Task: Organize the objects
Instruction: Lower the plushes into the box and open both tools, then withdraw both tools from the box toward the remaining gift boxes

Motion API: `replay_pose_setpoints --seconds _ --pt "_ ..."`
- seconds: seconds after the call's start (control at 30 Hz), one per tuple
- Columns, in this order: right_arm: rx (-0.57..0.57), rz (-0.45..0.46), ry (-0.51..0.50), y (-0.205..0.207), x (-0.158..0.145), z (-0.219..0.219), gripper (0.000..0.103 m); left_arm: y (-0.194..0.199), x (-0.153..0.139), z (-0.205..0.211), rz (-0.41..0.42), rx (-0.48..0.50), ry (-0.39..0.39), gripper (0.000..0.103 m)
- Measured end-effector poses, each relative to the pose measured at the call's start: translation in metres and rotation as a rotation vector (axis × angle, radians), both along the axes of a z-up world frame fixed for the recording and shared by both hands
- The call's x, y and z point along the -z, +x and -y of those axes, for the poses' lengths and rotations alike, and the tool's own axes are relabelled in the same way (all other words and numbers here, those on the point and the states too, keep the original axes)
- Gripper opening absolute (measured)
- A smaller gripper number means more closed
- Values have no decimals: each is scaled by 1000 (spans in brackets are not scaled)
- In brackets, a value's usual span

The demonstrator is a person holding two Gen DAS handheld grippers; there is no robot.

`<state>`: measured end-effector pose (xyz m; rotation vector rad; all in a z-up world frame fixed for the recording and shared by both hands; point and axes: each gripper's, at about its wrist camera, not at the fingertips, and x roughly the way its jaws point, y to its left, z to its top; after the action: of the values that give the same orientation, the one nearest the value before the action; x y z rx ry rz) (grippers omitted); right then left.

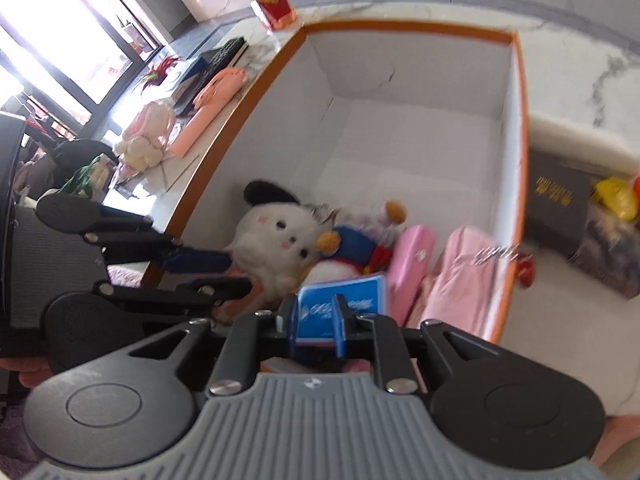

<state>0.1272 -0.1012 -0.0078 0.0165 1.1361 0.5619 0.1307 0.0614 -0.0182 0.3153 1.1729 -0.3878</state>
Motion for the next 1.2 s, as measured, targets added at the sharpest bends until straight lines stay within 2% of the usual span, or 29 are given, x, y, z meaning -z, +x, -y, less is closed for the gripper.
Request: replay_pose_setpoints --seconds 0.13,0.27,0.37,0.47,0.77,0.9,0.97,1.13,1.2 --pt "-2 30 -23 14 -3 -1 21 11 -18 -3 71 -27 -49 24" --pt "-33 32 -59 25 8 -13 21 16 -7 6 63 4 -33 24" --pt "-64 -10 -77 26 20 -19 21 12 3 11 54 36 -13 24" --pt "-76 -57 -52 26 30 -18 18 9 9 12 64 57 20 24" --pt "-86 -94 -7 33 40 -14 17 13 12 9 43 44 10 24" --pt "-107 -21 -3 24 31 -12 21 11 4 7 65 16 -26 24" --pt "-109 32 13 16 20 -8 21 8 -6 8 110 9 -46 24" --pt "-77 132 68 -2 -14 21 23 -5 -37 29 234 87 -82 24" --pt "-43 162 76 -7 -23 38 27 -9 -46 43 264 135 -87 26"
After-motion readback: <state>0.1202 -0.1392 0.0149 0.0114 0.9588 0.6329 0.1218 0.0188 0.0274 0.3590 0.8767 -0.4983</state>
